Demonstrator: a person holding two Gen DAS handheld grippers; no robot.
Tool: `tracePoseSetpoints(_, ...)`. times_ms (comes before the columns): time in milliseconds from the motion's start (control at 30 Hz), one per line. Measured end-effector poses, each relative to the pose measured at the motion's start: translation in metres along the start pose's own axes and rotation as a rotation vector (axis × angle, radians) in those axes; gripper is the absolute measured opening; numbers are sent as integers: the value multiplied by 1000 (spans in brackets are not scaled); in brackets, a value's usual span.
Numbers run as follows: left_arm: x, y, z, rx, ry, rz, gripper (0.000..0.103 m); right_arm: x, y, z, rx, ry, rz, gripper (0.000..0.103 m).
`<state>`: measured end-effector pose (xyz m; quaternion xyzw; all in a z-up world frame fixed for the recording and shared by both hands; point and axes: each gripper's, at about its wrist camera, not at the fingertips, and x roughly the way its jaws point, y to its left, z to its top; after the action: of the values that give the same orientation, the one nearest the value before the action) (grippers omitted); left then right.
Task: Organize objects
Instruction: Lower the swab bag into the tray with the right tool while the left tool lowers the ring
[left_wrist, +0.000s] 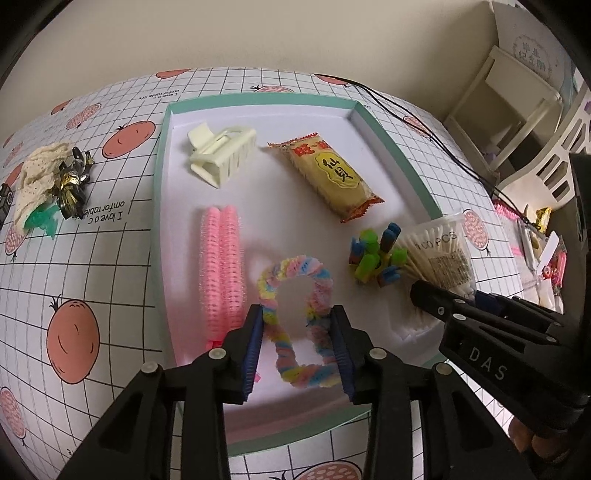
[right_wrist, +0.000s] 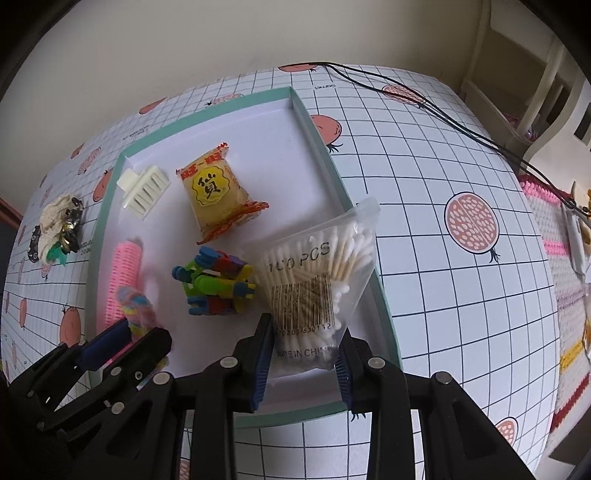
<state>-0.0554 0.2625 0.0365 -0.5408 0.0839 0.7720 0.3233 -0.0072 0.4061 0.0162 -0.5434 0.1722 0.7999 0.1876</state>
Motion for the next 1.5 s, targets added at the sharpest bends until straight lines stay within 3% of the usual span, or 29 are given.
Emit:
tracePoseSetpoints(200,-9,1,3,-6,-25,-25,47,-6,-4,3,18,-32,19,34)
tracePoseSetpoints(333,-14,3,3,-12,-32,-35,49,-8,-5,4,14,-54,24,47)
tracePoseSetpoints(733,-28,-3,4,-2,-72,-49,53,-32,-3,10,23,-176,42,48)
tracePoseSetpoints(967,-33,1,7,-22,-93,-39,53,-30,0,9,12,-170,44,48)
tracePoseSetpoints(1233,-41,20,9,-105,-142,38,54,-28,6,8,-10,-167,48,48)
tracePoseSetpoints(1433,-43,38,9,-173,-158,99,66,-31,13,7,-33,-190,63,70)
tracePoseSetpoints(1500,-42,43,9,-189,-159,110,76,-30,15,7,-42,-194,68,76)
